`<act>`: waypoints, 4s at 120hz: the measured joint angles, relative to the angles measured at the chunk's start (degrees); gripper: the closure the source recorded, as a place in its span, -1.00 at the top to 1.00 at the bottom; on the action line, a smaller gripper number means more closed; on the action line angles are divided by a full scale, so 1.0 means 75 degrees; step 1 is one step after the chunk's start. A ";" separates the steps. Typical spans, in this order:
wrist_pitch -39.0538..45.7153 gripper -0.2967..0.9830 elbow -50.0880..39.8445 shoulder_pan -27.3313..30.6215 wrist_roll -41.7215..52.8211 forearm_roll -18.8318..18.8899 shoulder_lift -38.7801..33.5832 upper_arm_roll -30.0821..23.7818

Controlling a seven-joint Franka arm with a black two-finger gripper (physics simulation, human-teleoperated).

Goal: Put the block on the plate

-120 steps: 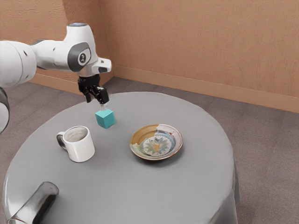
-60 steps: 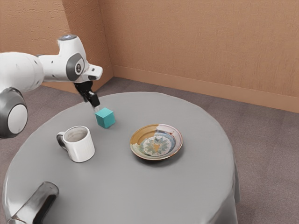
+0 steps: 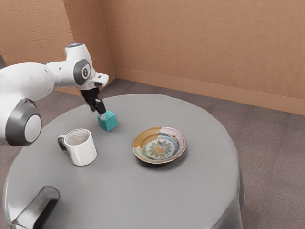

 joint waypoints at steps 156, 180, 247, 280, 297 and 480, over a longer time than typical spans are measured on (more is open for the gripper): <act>-0.0597 0.54 0.1869 0.0148 -0.1088 0.0235 0.1478 -0.0201; -0.0694 0.54 0.2310 0.0148 -0.1424 0.0345 0.1746 -0.0191; -0.0708 0.32 0.2470 0.0137 -0.1980 0.0545 0.1901 -0.0224; -0.0703 0.21 0.2462 0.0137 -0.2141 0.0561 0.1938 -0.0229; -0.0702 0.19 0.2468 0.0132 -0.2199 0.0562 0.1933 -0.0224; 0.0279 0.03 -0.0708 -0.2618 -0.3446 0.1345 -0.0635 -0.1243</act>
